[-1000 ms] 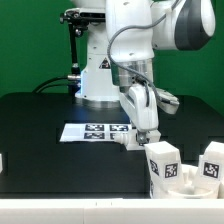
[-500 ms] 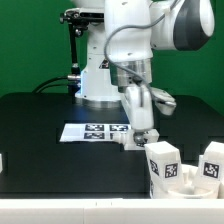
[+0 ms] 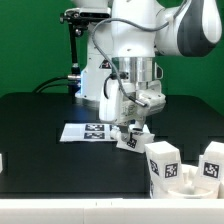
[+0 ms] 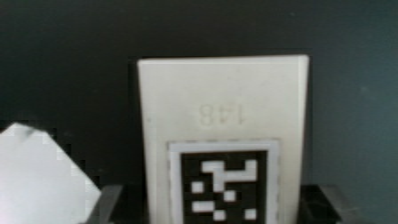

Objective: Assemble stool

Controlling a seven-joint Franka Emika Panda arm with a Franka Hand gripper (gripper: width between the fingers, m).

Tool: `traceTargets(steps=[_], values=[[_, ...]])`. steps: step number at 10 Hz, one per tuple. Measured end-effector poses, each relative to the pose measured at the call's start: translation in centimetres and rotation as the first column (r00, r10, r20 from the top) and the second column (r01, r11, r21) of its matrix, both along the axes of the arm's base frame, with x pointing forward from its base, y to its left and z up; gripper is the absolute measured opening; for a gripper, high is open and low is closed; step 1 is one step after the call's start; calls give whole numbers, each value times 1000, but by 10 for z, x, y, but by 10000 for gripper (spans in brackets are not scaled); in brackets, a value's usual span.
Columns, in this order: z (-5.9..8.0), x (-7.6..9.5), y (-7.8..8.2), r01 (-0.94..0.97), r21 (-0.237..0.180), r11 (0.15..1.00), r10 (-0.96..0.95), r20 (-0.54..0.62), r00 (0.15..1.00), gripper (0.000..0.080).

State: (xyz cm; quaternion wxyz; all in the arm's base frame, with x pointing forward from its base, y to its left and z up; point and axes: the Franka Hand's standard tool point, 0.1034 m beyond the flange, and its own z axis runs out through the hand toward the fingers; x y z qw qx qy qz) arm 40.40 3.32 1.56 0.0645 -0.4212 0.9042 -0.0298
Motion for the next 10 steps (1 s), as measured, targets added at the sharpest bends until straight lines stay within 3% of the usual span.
traceTargets(steps=[3,4,6,8,9,10], values=[[1,-2,-18,442,-26,896,-439,84,895,333],[3,-6,-24,630,-35,776,-620,145,771,333],[12,4,-31,717,-27,697,-699,200,687,333],[14,6,-37,676,-53,735,-655,203,728,339],[15,7,-39,656,-65,752,-633,206,746,531],[20,10,-37,622,-77,779,-597,214,773,612]])
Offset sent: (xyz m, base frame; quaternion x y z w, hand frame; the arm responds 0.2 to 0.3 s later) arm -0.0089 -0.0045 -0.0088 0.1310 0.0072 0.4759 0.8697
